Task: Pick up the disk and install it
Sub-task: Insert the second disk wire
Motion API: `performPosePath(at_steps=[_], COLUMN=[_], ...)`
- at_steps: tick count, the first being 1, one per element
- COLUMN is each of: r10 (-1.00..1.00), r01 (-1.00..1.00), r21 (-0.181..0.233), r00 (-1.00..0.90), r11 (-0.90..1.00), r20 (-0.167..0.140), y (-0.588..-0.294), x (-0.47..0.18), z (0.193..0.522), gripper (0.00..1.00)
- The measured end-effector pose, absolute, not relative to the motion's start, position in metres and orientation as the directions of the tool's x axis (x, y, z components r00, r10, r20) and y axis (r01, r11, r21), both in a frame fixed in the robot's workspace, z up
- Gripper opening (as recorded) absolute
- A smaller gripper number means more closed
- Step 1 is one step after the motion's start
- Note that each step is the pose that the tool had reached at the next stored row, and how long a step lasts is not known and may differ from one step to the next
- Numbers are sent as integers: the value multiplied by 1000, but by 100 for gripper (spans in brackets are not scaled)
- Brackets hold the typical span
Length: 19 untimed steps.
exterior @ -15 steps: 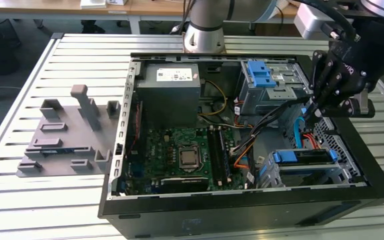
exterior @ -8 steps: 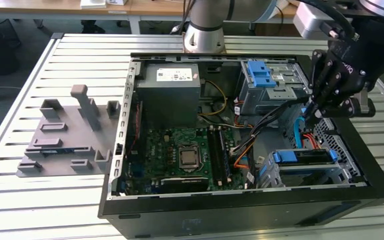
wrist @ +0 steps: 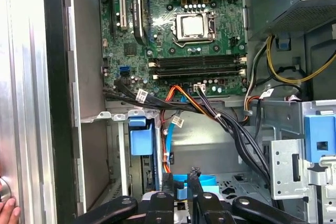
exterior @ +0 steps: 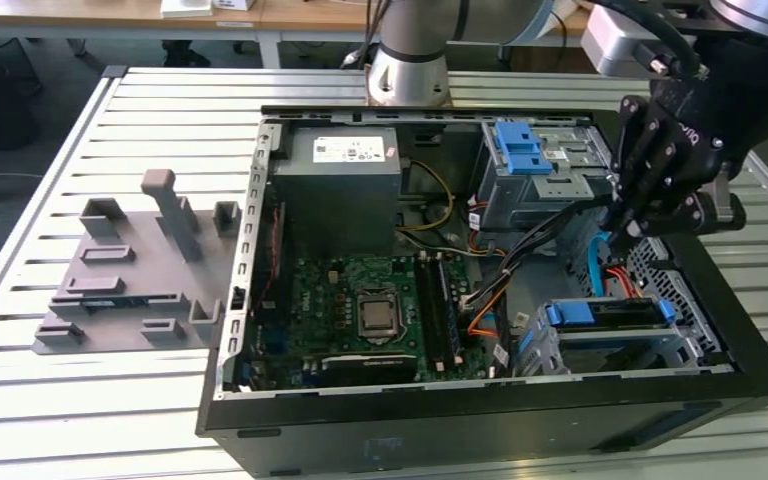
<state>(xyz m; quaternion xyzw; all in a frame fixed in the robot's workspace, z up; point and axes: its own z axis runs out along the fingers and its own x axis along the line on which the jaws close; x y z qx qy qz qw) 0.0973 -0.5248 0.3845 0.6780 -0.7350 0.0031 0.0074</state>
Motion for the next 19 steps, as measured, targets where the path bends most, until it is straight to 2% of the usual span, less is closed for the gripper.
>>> performPosePath(at_steps=[14, 19], r10=[-997, -996], r01=[-997, -997], r21=[6, 3], r00=[-81, -80], r11=[81, 81], r20=[19, 47], y=[-523, -523], x=[98, 98], z=[373, 370], gripper=[25, 24])
